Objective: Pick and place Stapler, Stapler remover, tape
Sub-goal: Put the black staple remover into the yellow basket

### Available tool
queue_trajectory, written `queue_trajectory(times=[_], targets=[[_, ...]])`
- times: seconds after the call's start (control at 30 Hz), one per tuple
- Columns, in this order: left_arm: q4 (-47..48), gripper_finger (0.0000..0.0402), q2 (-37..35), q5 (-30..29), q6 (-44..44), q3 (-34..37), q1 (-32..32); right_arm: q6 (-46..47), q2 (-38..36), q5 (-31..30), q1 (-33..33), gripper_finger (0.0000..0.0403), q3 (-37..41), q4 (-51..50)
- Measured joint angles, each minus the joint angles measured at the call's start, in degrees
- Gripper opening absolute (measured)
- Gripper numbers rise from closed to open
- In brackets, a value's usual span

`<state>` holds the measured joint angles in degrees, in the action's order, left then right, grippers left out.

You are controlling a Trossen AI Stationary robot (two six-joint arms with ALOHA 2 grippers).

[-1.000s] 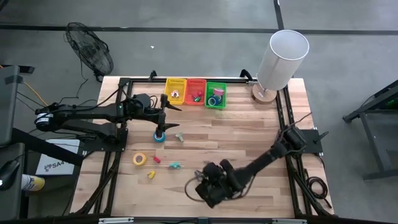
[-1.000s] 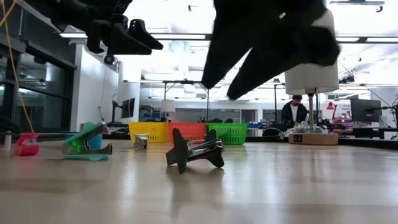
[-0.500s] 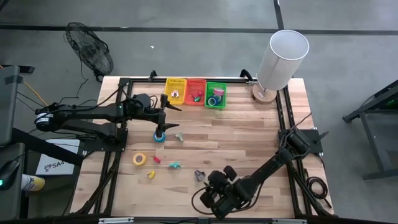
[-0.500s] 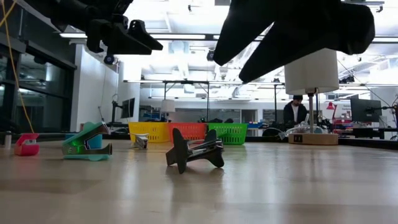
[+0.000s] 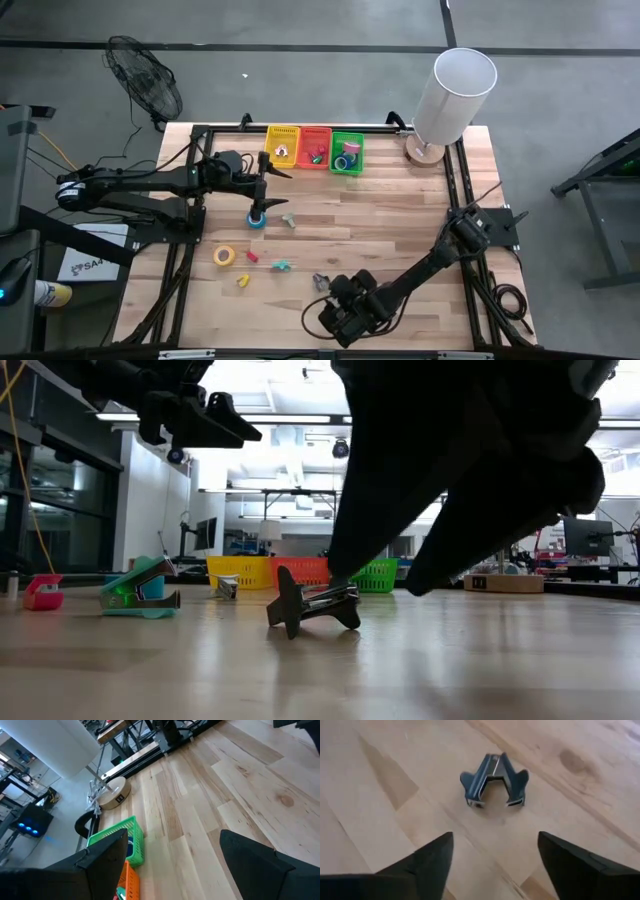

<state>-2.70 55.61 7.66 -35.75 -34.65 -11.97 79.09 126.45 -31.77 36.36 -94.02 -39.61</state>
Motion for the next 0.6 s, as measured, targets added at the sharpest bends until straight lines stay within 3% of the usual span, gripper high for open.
queue_trajectory(times=[0.13,0.3,0.6], targets=[[0.0,0.0312,0.0,0.1,0.0,0.0,0.0,0.3,0.6,-3.1,0.1,0.0314,0.0,3.0],[0.1,0.0312,0.0,0.4,0.0,0.0,0.0,-3.1,3.2,-5.3,0.4,0.0316,0.0,8.5],[0.3,0.0312,0.0,0.4,0.0,0.0,0.0,-1.4,7.0,-9.6,1.0,0.0317,-0.2,9.7]])
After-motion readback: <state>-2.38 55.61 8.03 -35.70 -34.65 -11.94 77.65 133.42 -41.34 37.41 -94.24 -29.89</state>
